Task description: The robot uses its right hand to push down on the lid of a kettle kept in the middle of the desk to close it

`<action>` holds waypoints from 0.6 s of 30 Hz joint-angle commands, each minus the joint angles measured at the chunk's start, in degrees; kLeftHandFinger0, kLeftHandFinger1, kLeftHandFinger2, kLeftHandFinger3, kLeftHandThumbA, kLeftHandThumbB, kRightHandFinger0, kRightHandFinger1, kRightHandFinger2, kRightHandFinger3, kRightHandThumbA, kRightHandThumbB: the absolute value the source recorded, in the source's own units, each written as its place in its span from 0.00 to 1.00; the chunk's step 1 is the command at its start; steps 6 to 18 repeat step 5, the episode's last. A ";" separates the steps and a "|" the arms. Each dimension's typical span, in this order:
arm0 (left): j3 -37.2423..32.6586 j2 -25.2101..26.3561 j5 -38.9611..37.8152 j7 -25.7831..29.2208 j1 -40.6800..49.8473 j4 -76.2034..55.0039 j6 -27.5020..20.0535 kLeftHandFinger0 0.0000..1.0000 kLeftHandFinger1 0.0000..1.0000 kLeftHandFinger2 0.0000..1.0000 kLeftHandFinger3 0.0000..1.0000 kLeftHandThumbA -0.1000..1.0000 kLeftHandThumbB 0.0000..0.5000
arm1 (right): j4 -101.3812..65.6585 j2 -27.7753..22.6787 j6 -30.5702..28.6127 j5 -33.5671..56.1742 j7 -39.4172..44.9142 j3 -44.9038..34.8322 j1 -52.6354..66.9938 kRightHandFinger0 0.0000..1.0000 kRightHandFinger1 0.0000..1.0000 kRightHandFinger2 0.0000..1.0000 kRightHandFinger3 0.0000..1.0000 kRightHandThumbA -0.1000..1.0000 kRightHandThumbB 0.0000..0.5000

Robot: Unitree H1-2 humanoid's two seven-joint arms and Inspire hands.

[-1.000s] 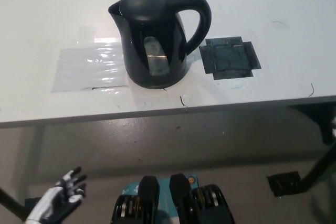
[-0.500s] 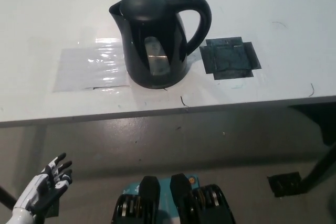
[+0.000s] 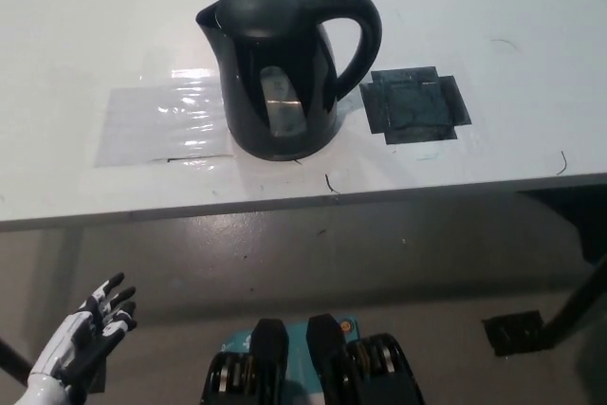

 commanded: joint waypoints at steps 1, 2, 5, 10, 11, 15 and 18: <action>0.87 0.76 -0.36 -0.42 -0.40 -1.00 -1.74 1.00 1.00 1.00 1.00 0.50 0.00 | -1.61 -0.76 1.37 0.08 1.03 -0.51 -1.02 1.00 1.00 1.00 1.00 0.19 0.00; 0.89 0.74 -0.43 -0.45 -0.40 -1.00 -1.76 1.00 1.00 1.00 1.00 0.50 0.00 | -1.65 -0.72 1.67 0.08 0.85 -0.60 -1.08 1.00 1.00 1.00 1.00 0.19 0.00; 0.93 0.62 -0.57 -0.52 -0.33 -0.90 -1.94 1.00 1.00 1.00 1.00 0.50 0.00 | -1.74 -0.68 1.97 -0.10 0.60 -0.74 -1.06 1.00 1.00 1.00 1.00 0.20 0.00; 0.93 0.62 -0.57 -0.52 -0.33 -0.90 -1.94 1.00 1.00 1.00 1.00 0.50 0.00 | -1.74 -0.68 1.97 -0.10 0.60 -0.74 -1.06 1.00 1.00 1.00 1.00 0.20 0.00; 0.93 0.62 -0.57 -0.52 -0.33 -0.90 -1.94 1.00 1.00 1.00 1.00 0.50 0.00 | -1.74 -0.68 1.97 -0.10 0.60 -0.74 -1.06 1.00 1.00 1.00 1.00 0.20 0.00; 0.93 0.62 -0.57 -0.52 -0.33 -0.90 -1.94 1.00 1.00 1.00 1.00 0.50 0.00 | -1.74 -0.68 1.97 -0.10 0.60 -0.74 -1.06 1.00 1.00 1.00 1.00 0.20 0.00; 0.93 0.62 -0.57 -0.52 -0.33 -0.90 -1.94 1.00 1.00 1.00 1.00 0.50 0.00 | -1.74 -0.68 1.97 -0.10 0.60 -0.74 -1.06 1.00 1.00 1.00 1.00 0.20 0.00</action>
